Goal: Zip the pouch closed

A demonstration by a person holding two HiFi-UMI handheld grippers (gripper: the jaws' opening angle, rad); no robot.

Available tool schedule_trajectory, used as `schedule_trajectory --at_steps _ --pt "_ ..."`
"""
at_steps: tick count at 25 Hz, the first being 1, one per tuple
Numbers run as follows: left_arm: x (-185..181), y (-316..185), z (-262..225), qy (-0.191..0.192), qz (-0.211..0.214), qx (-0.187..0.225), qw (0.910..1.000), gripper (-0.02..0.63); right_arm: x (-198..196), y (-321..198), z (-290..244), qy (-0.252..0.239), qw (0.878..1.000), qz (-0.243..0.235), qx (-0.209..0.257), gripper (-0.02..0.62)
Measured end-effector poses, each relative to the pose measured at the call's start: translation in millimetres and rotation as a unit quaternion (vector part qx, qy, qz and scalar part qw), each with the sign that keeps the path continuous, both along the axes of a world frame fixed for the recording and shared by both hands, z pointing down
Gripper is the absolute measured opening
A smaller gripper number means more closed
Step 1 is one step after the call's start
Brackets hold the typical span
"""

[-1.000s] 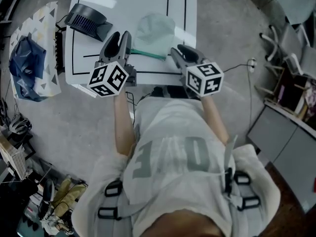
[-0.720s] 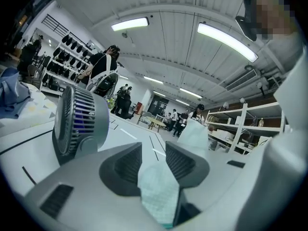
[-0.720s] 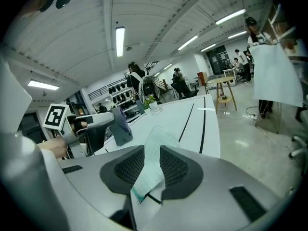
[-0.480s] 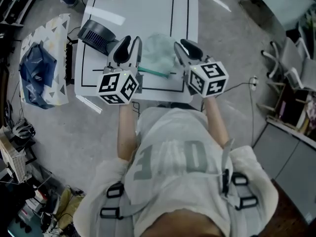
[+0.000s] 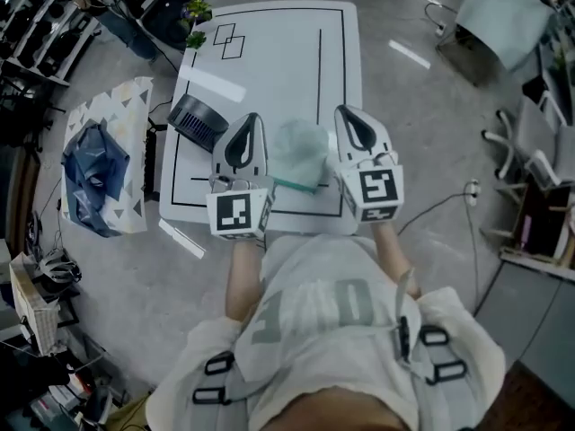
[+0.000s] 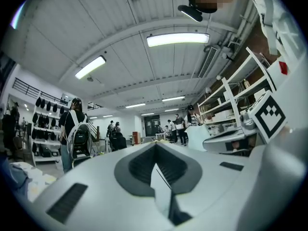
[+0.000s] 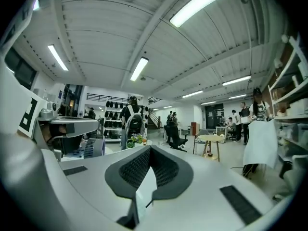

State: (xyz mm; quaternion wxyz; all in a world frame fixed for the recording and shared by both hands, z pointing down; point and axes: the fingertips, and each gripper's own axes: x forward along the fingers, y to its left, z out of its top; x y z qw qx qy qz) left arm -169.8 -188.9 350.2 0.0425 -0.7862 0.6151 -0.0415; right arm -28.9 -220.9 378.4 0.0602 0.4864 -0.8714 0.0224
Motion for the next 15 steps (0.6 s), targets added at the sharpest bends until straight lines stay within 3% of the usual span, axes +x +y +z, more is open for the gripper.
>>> schedule_trajectory --at_steps 5,15 --pt "3 -9 -15 -0.034 -0.013 0.020 0.9991 0.006 7 -6 -5 0.005 1.000 0.002 0.015 0.008" --pt "3 -12 -20 -0.019 -0.022 0.023 0.9993 0.006 3 -10 -2 -0.009 1.000 -0.002 0.000 0.008"
